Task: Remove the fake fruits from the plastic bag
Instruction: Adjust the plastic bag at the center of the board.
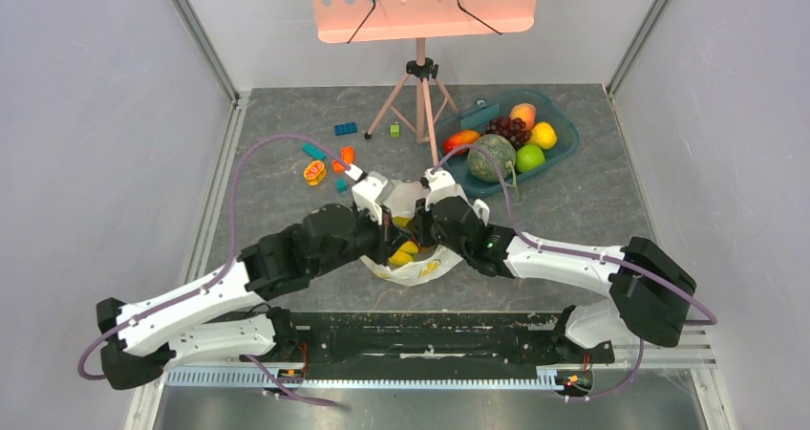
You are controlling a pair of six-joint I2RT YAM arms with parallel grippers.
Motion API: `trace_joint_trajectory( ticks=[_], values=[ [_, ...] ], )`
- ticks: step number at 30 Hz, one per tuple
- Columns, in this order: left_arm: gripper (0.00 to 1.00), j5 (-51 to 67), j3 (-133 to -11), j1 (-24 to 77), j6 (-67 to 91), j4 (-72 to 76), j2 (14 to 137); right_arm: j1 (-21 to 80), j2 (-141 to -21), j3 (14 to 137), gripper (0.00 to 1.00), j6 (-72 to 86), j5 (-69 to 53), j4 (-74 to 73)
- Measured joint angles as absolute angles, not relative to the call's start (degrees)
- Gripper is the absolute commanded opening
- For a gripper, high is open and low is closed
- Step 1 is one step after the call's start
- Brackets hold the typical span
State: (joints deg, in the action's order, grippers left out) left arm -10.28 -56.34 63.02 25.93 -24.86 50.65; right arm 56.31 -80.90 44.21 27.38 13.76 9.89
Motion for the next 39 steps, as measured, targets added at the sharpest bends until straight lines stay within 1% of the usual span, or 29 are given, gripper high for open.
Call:
trace_joint_trajectory(
  ticks=[4, 7, 18, 27, 39],
  values=[
    [0.02, -13.8, -47.4, 63.8, 26.1, -21.7, 51.0, 56.0, -80.1, 43.5, 0.09, 27.5, 13.8, 9.9],
    [0.02, -16.3, -43.9, 63.8, 26.2, -19.9, 51.7, 55.8, -79.3, 42.3, 0.08, 27.7, 13.9, 9.9],
    [0.02, -24.7, -42.5, 63.8, 26.1, -13.1, 59.4, 55.3, -79.2, 41.1, 0.09, 27.4, 15.4, 9.4],
    [0.02, -25.6, -39.6, 63.8, 26.1, -10.5, 64.7, 55.3, -84.1, 45.0, 0.10, 23.6, 20.8, 6.1],
    [0.02, -28.4, -34.6, 63.8, 26.2, -9.0, 66.2, 55.2, -85.6, 50.9, 0.24, 13.6, 33.6, 7.3]
  ],
)
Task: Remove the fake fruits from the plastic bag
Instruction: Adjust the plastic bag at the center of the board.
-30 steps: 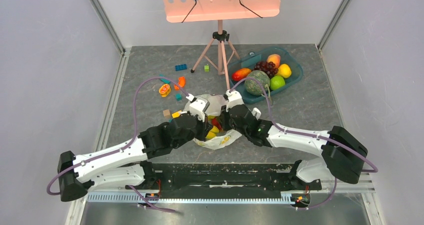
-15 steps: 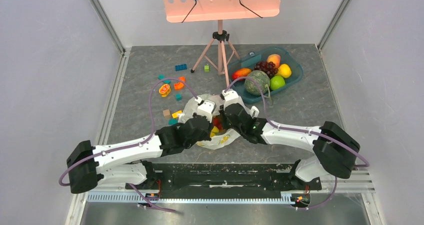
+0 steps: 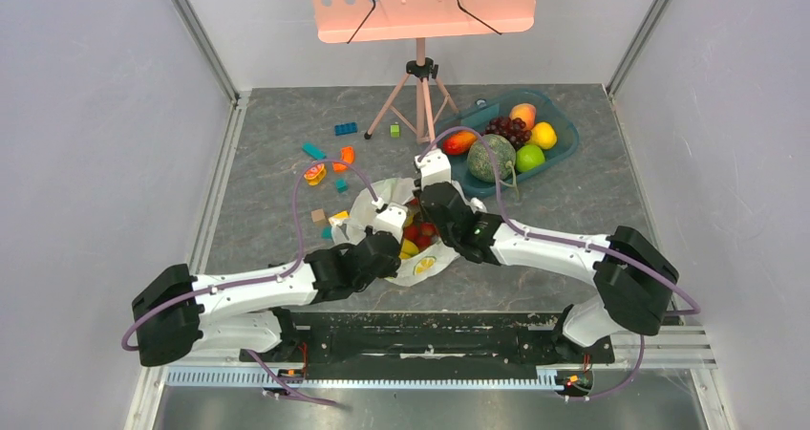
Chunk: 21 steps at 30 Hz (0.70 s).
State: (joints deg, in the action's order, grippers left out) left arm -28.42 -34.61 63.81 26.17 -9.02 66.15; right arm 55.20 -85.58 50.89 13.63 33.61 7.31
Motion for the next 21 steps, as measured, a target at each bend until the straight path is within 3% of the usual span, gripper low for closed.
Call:
trace_joint_trajectory(
  ticks=[8, 16, 21],
  values=[
    [0.02, -28.5, -32.1, 63.7, 26.9, -8.1, 65.9, 52.5, -89.5, 56.0, 0.35, 8.0, 35.4, 8.3],
    [0.02, -28.7, -29.6, 63.7, 28.5, -7.4, 65.2, 46.6, -90.7, 57.0, 0.68, 4.7, 29.9, 8.9],
    [0.02, -29.0, -29.5, 63.7, 28.9, -6.6, 65.1, 45.0, -90.5, 54.3, 0.77, 2.8, 21.3, 10.9]
  ],
)
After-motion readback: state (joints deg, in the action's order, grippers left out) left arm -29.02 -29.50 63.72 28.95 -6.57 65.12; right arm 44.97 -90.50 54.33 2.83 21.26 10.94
